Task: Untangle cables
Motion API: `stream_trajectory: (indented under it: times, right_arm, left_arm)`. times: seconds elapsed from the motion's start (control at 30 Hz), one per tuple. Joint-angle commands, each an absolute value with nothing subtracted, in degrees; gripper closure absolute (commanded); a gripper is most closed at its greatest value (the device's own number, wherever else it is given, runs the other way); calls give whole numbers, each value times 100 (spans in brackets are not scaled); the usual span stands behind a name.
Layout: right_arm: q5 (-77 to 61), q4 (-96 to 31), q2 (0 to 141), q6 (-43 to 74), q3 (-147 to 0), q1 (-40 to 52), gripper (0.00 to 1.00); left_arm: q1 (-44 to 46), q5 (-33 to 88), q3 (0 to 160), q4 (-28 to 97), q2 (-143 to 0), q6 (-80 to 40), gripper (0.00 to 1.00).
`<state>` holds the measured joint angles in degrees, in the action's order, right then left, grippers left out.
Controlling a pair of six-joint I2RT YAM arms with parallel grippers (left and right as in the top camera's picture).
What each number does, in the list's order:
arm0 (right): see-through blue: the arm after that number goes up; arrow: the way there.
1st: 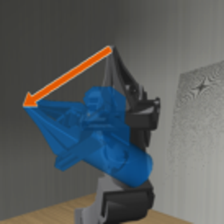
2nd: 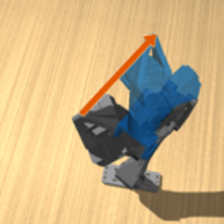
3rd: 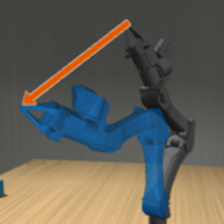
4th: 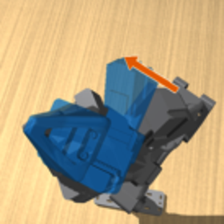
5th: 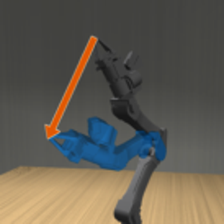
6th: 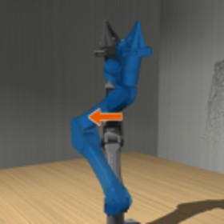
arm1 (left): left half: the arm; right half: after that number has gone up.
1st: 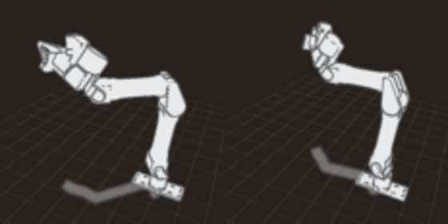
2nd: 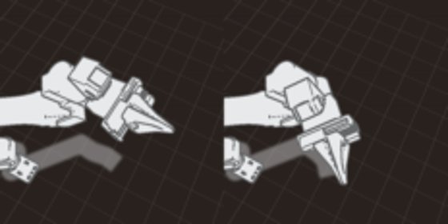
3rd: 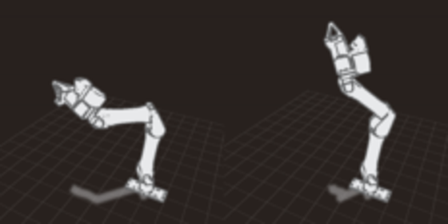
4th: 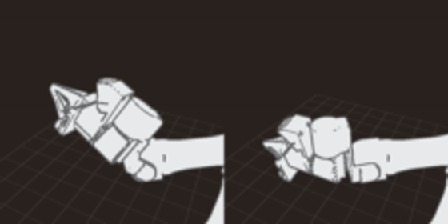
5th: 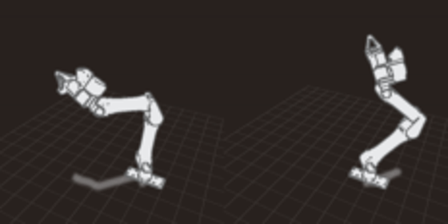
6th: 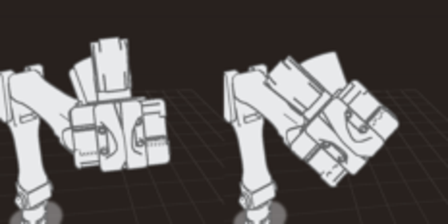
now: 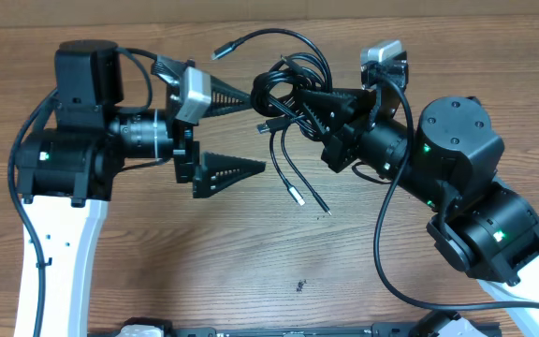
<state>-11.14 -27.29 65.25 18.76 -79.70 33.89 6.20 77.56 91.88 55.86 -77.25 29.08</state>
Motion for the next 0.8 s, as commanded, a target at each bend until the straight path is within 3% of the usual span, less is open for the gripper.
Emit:
stream_trajectory:
  times: [0.0,0.3,0.67,0.7,0.77]
  right_arm:
    - [-1031,-2718,6453,1929,-7985,3402,96]
    - [-1031,-2858,6466,1929,-7985,3402,96]
    - [-1035,-3321,6466,1929,-7985,3402,96]
    - [-1061,-3345,6466,1929,-7985,3404,96]
    - [-1153,-3358,6466,1907,-7985,3402,96]
  left_arm:
    - [985,7644,9279,5299,-7682,2871,0]
    - [1988,5070,9279,4687,-7682,1920,0]
    - [2008,4803,9277,3979,-7682,1258,2]
    - [2008,4807,9279,3975,-7682,1258,10]
    - [2008,4807,9279,3977,-7682,1258,53]
